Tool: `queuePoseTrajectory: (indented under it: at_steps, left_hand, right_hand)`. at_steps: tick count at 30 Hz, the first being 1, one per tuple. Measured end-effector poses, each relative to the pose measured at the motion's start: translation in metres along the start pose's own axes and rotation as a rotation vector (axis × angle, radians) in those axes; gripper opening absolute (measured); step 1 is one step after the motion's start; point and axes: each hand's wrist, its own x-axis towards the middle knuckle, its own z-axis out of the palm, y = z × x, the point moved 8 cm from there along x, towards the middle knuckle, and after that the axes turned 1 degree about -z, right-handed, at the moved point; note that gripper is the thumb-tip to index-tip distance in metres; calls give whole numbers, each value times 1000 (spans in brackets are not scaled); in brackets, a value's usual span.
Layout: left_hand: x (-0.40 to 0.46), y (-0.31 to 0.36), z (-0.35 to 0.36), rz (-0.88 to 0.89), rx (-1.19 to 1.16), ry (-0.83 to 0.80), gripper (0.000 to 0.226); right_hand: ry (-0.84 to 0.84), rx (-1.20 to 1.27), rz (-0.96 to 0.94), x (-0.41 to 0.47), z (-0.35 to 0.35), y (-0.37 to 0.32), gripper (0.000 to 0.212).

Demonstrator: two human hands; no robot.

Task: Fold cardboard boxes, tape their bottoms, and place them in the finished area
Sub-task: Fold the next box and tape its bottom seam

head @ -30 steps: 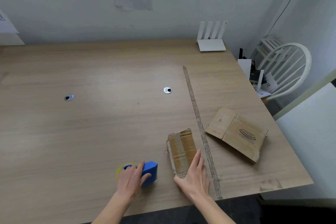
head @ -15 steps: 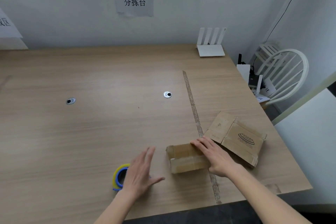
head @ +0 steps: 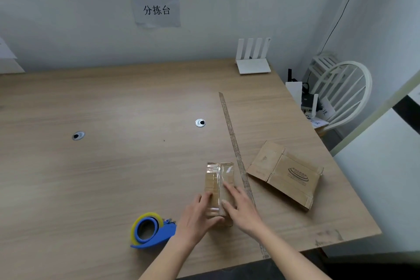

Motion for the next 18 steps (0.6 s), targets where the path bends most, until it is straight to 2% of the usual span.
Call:
queuePoseTrajectory:
  at_steps: [5, 9, 13, 15, 18]
  left_hand:
    - [-5, -4, 0, 35, -26, -52, 78]
    - [-15, -25, -15, -8, 71, 10, 76]
    - [-44, -90, -23, -245, 230, 62, 81]
    - [-62, -126, -14, -379, 309, -2, 89]
    - [-76, -156, 10, -459, 353, -117, 94]
  right_hand:
    - [-38, 53, -56, 4, 0, 1, 55]
    - [-33, 34, -30, 3, -1, 4, 55]
    - [34, 6, 8, 0, -4, 9, 55]
    - [64, -26, -1, -2, -5, 11, 54]
    - [104, -38, -3, -6, -6, 13, 55]
